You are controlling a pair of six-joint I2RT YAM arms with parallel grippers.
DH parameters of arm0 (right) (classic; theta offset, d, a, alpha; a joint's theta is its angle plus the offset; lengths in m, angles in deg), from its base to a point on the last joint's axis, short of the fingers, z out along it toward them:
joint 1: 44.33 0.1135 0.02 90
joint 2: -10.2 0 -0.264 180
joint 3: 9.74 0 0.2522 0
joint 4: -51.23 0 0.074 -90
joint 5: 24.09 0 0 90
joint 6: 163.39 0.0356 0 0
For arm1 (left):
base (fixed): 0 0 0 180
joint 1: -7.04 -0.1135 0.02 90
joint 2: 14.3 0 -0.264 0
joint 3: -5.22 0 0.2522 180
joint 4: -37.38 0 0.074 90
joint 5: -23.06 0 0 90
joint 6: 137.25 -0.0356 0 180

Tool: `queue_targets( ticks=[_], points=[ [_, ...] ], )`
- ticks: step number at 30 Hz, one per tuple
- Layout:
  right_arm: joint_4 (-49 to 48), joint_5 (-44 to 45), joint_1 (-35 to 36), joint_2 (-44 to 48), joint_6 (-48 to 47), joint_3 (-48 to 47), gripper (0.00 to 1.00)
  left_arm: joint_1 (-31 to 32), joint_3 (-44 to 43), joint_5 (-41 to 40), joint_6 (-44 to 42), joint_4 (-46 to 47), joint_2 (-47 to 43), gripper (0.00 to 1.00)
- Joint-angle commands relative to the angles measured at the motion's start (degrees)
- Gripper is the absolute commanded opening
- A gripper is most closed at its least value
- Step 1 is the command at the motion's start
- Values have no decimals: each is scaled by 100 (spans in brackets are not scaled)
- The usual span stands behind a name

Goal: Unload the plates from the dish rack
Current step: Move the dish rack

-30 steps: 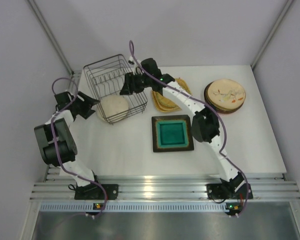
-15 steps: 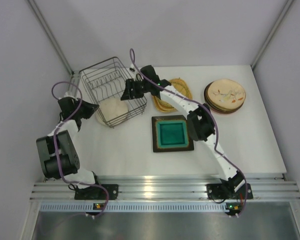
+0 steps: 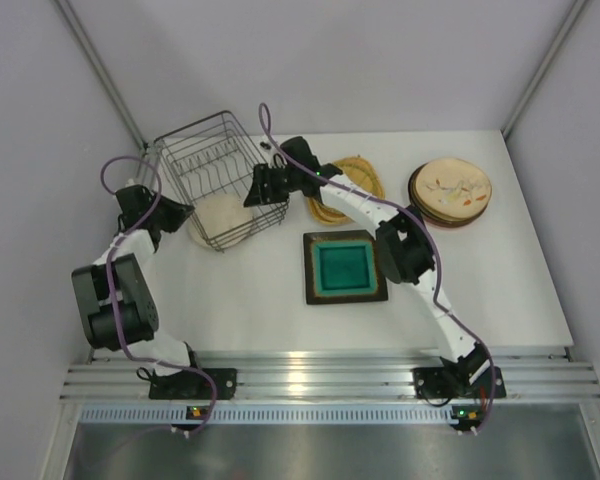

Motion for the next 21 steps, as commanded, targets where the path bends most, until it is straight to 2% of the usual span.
queue_targets(
  ticks=[1,9,14,21],
  points=[
    [295,496,8,655,-180,524,53,-197,-510,-512,-329,-763,1046,0],
    [611,663,377,1201,-181,1341,51,-206,-1811,-81,-610,-1246,1820,0],
    [646,663,817,1377,-93,1685,51,-294,-2129,-10,-751,-1640,1917,0],
    [726,461,1212,1447,92,1746,51,-478,-2375,-36,-1155,-2388,1610,0]
  ],
)
